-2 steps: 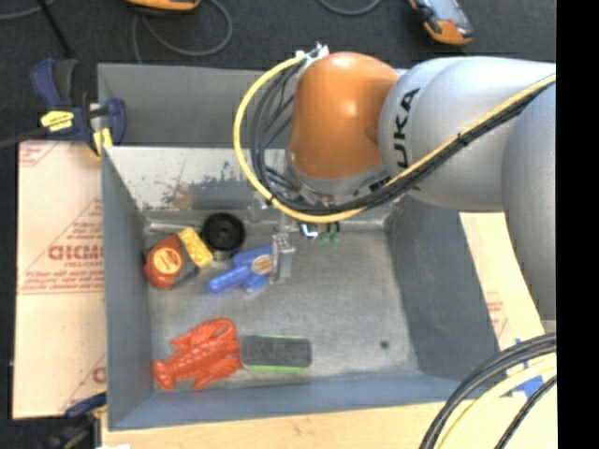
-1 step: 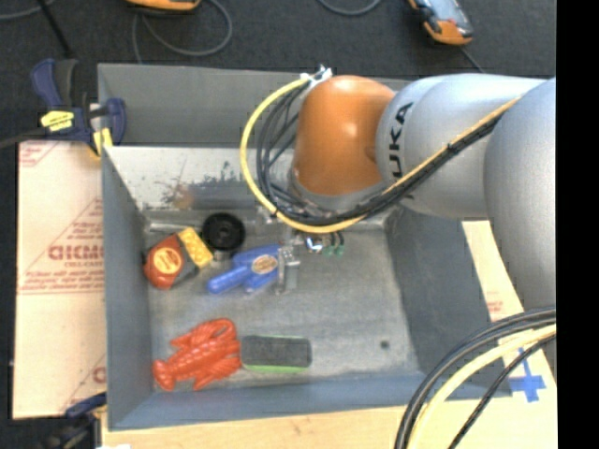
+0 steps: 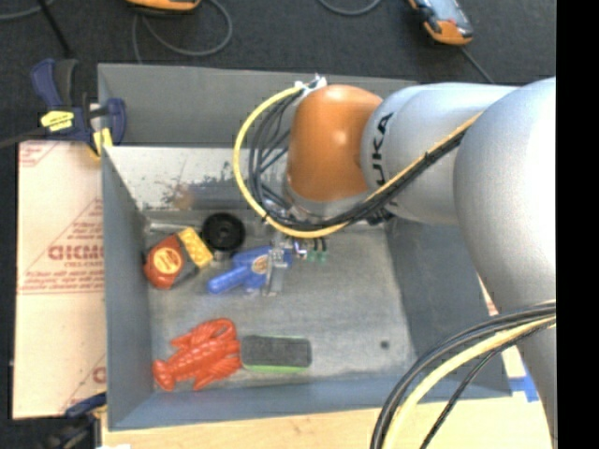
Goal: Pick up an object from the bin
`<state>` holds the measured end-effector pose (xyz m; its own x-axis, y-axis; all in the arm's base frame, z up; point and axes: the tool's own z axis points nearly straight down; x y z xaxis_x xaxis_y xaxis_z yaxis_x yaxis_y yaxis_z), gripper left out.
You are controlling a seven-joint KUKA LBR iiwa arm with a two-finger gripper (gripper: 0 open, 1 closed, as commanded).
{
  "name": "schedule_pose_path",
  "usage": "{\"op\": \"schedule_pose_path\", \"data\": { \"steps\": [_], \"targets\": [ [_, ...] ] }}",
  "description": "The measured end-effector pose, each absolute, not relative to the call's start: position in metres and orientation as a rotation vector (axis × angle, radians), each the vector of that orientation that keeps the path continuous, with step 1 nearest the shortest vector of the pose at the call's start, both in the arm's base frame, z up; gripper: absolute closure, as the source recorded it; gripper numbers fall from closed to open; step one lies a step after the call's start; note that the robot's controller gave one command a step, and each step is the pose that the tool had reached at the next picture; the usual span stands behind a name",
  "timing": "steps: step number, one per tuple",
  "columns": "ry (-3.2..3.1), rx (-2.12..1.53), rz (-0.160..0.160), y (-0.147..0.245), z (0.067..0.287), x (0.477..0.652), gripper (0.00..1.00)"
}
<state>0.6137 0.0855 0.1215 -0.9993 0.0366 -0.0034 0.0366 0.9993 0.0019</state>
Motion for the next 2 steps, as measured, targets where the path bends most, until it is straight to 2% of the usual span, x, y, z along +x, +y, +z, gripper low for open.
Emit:
{"op": "schedule_pose_path", "data": {
  "steps": [1,2],
  "targets": [
    [3.132,-0.115,-0.002,0.0873,0.0795,0.6070,0.00],
    [3.108,-0.415,-0.001,0.0897,0.0701,0.6023,1.00]
  ]
}}
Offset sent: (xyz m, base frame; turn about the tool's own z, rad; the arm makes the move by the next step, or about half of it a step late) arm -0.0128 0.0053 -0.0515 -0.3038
